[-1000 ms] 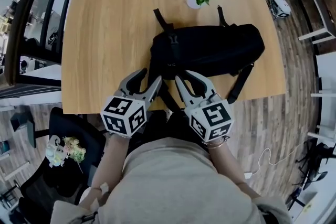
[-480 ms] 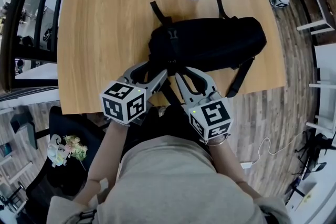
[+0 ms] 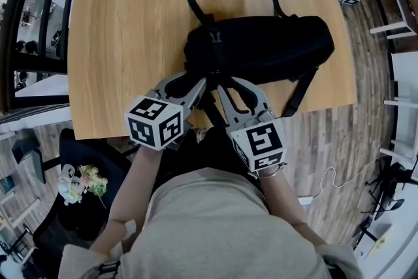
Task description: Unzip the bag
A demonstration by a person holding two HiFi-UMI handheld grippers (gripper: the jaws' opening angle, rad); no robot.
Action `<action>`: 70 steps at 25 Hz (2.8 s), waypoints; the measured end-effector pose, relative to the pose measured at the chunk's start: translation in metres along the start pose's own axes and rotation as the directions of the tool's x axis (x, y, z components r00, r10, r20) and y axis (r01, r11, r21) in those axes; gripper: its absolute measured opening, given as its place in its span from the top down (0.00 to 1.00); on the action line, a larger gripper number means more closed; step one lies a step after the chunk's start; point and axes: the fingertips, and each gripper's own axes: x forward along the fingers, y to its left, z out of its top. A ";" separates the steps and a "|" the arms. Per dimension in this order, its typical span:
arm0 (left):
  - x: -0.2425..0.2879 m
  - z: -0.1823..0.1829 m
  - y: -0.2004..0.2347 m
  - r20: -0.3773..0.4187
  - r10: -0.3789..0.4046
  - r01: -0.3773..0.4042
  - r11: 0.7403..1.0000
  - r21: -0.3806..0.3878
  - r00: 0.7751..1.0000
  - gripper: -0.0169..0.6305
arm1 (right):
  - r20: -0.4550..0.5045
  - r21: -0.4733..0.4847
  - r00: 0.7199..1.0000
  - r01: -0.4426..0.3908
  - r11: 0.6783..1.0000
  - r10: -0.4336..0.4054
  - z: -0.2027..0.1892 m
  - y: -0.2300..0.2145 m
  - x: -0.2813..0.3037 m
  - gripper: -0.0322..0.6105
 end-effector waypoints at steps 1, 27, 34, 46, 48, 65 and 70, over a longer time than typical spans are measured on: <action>0.000 0.000 -0.001 0.000 -0.002 0.002 1.000 -0.001 1.000 0.80 | 0.008 -0.005 1.000 0.006 1.000 -0.006 0.001 0.000 0.000 0.84; -0.010 0.015 -0.016 0.018 -0.034 0.035 0.998 -0.060 0.999 0.86 | 0.097 -0.289 0.983 0.180 0.940 -0.158 0.021 0.012 -0.001 0.78; -0.007 0.019 -0.013 0.014 -0.051 0.051 0.996 -0.070 0.999 0.86 | 0.082 -0.592 0.977 0.206 0.779 -0.195 0.017 0.012 0.008 0.75; -0.005 0.020 -0.008 0.006 -0.059 0.059 0.994 -0.089 0.998 0.86 | 0.058 -0.726 0.985 0.152 0.670 -0.161 0.016 0.008 0.024 0.69; -0.005 0.020 -0.009 0.004 -0.063 0.063 0.994 -0.086 0.998 0.87 | 0.049 -0.733 0.987 0.141 0.665 -0.155 0.014 0.007 0.026 0.69; -0.003 0.019 -0.005 0.016 -0.070 0.071 0.992 -0.103 0.997 0.87 | 0.111 -0.730 0.970 0.226 0.645 -0.215 0.018 -0.001 0.010 0.79; -0.002 0.019 -0.004 0.020 -0.070 0.071 0.992 -0.106 0.997 0.87 | 0.124 -0.736 0.969 0.234 0.636 -0.212 0.021 0.000 0.009 0.83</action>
